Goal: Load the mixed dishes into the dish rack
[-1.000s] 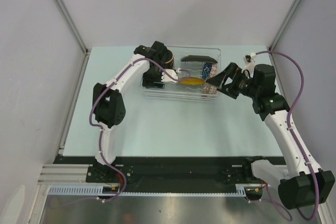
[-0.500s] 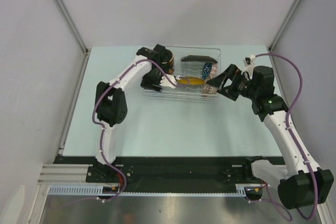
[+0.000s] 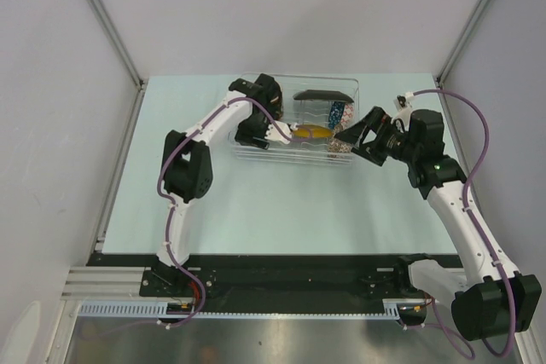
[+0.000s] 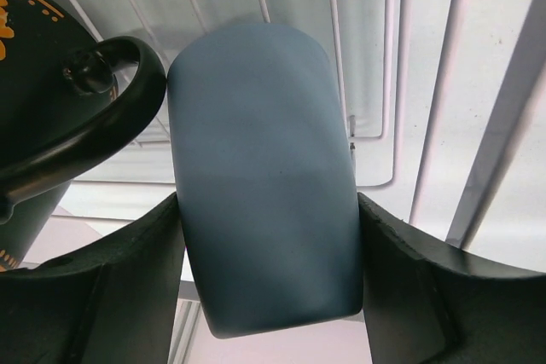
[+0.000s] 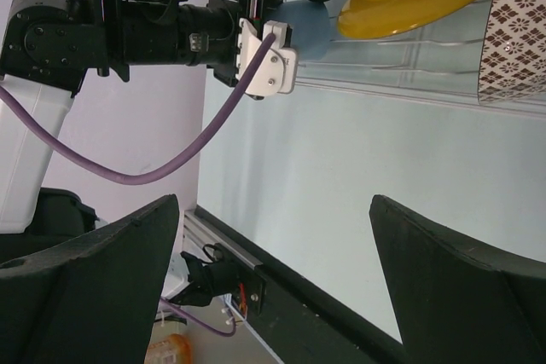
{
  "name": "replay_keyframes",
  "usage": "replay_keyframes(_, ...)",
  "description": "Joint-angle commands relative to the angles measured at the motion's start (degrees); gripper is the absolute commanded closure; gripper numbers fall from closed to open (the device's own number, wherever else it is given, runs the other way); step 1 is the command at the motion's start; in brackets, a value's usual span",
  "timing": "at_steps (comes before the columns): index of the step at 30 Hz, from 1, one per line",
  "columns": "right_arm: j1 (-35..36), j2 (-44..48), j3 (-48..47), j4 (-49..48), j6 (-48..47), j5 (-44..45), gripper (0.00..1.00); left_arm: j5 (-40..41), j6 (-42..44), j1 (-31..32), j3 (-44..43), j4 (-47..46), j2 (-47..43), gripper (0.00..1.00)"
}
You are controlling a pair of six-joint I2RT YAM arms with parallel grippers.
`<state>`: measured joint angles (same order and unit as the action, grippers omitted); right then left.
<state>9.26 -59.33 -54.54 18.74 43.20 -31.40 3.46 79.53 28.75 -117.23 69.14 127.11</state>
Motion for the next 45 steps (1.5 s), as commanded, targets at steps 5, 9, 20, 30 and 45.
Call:
replay_keyframes(5, -0.2, 0.8, 0.67, -3.27, 0.57, -1.82, 0.0, -0.83, -1.21, 1.13, 0.77, -4.63, -2.48, 0.09)
replay_keyframes(9, -0.2, 0.8, 1.02, -3.89, 0.74, -2.09, 0.0, 0.14, -1.83, 1.48, 1.65, -5.6, -2.92, 0.0)
replay_keyframes(20, -0.12, 1.5, 1.9, -4.42, 0.57, -2.44, 0.0, -0.65, -3.14, 1.92, 0.69, -5.51, -5.99, 0.0)
replay_keyframes(30, -0.2, 2.2, 1.81, 1.21, -7.07, 3.35, 0.0, -16.55, -23.88, 0.87, -6.97, -8.57, -17.48, 0.0)
replay_keyframes(45, 6.74, 5.37, -1.35, 9.56, -18.15, 20.32, 0.0, -25.8, -67.39, -14.42, 38.51, -34.41, -53.61, 0.0)
